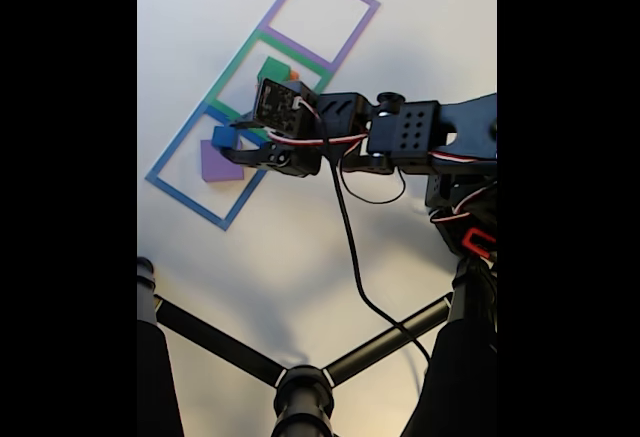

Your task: Tower of hanoi

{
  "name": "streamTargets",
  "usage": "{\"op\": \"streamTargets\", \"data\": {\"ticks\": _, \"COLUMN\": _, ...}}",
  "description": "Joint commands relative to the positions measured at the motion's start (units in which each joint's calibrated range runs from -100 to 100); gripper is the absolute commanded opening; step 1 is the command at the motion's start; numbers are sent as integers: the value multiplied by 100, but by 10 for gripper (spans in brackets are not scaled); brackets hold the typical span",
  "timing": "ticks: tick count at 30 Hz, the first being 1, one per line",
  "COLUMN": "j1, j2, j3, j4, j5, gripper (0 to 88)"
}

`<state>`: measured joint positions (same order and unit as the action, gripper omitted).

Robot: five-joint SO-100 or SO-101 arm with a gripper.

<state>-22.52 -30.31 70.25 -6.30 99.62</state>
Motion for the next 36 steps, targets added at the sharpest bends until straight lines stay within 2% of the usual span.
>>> {"op": "streamTargets", "data": {"ticks": 1, "j1": -40, "j2": 539, "j3": -24, "j4": -1163, "j5": 38, "gripper": 40}}
{"op": "streamTargets", "data": {"ticks": 8, "j1": 67, "j2": 1300, "j3": 213, "j4": -2191, "j5": 38, "gripper": 41}}
{"op": "streamTargets", "data": {"ticks": 36, "j1": 105, "j2": 2478, "j3": 140, "j4": -3089, "j5": 38, "gripper": 44}}
